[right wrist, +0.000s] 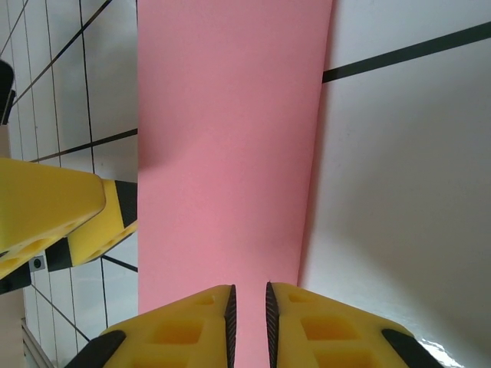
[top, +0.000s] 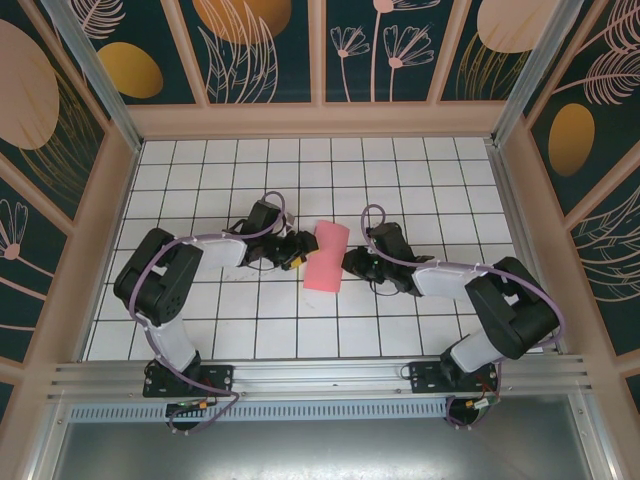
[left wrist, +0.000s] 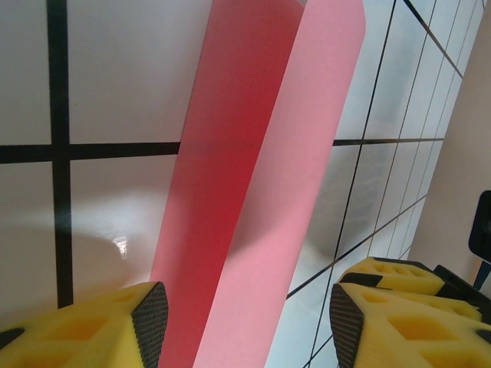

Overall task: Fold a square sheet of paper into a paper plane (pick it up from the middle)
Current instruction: Fold the triangle a second time at the center of the table.

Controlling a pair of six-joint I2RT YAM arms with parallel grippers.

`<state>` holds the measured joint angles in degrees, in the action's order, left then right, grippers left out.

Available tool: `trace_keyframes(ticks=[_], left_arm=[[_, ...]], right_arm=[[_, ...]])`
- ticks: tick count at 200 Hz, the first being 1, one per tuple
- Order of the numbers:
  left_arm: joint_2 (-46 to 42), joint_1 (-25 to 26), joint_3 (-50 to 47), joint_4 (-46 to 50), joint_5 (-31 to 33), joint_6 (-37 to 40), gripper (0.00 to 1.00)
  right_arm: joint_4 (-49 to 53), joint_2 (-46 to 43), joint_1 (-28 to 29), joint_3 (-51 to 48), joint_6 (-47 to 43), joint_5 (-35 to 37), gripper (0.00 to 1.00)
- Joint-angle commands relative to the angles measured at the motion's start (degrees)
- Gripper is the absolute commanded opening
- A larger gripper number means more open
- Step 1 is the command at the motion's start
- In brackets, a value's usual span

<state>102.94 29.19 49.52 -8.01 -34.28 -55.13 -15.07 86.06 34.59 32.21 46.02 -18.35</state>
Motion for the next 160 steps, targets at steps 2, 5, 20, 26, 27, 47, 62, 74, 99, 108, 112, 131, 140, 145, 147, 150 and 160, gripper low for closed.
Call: trace_keyframes(ticks=[2, 5, 20, 26, 27, 47, 62, 74, 99, 108, 112, 131, 140, 145, 147, 150, 160], left_arm=[[1.7, 0.4, 1.7, -1.1, -1.5, 1.5, 0.6], [1.8, 0.5, 1.8, -1.2, -1.6, 1.6, 0.6], [2.5, 0.8, 2.4, -1.6, -2.6, 1.8, 0.59], [2.7, 0.8, 2.6, -1.9, -3.2, 1.8, 0.59], [2.8, 0.9, 2.6, -1.9, -3.3, 1.7, 0.59], [3.6, 1.1, 3.3, -2.7, -4.7, 1.6, 0.57], [3.7, 1.2, 3.7, -2.9, -5.2, 1.4, 0.56], [3.4, 1.2, 3.7, -3.1, -5.4, 1.1, 0.54], [2.6, 1.2, 3.6, -4.1, -6.1, 0.6, 0.47], [2.4, 1.2, 3.6, -4.2, -6.1, 0.4, 0.44], [2.3, 1.2, 3.6, -4.3, -6.2, 0.4, 0.42], [1.8, 1.2, 3.6, -4.5, -6.3, 0.1, 0.35], [1.6, 1.2, 3.6, -4.5, -6.3, 0.0, 0.31], [1.5, 1.2, 3.6, -4.6, -6.4, -0.1, 0.29], [1.4, 1.2, 3.7, -4.6, -6.3, -0.1, 0.29], [1.3, 1.2, 3.7, -4.6, -6.3, -0.1, 0.28], [1.0, 1.2, 3.6, -4.5, -6.3, -0.1, 0.25]], right_arm=[[-1.7, -0.4, -0.1, 1.0, 0.5, -1.1, 0.22], [-1.6, -0.4, -0.1, 1.0, 0.4, -1.1, 0.22], [-1.5, -0.6, -0.1, 1.0, 0.2, -1.2, 0.23], [-1.8, -0.7, -0.2, 0.9, 0.0, -1.4, 0.23], [-1.8, -0.7, -0.2, 0.9, 0.0, -1.4, 0.23], [-3.1, -1.6, 0.0, 0.1, -0.2, -1.8, 0.26], [-3.6, -2.7, 0.1, -0.4, -0.4, -1.6, 0.28], [-3.7, -3.7, 0.4, -0.7, -0.8, -1.0, 0.32], [-3.4, -5.9, 1.5, -1.0, -2.1, 0.3, 0.38], [-3.2, -6.8, 2.4, -1.0, -3.1, 1.0, 0.41], [-2.9, -7.1, 2.9, -0.8, -3.6, 1.6, 0.42], [1.1, -8.6, 6.9, 0.9, -6.9, 7.6, 0.5], [4.4, -8.7, 9.6, 2.5, -8.8, 12.5, 0.54], [6.3, -8.4, 11.4, 3.7, -10.0, 15.3, 0.56], [7.0, -8.3, 12.2, 4.2, -10.6, 16.3, 0.56], [8.1, -8.0, 13.2, 5.0, -11.3, 17.8, 0.57], [11.3, -6.6, 16.6, 7.3, -13.4, 22.4, 0.59]])
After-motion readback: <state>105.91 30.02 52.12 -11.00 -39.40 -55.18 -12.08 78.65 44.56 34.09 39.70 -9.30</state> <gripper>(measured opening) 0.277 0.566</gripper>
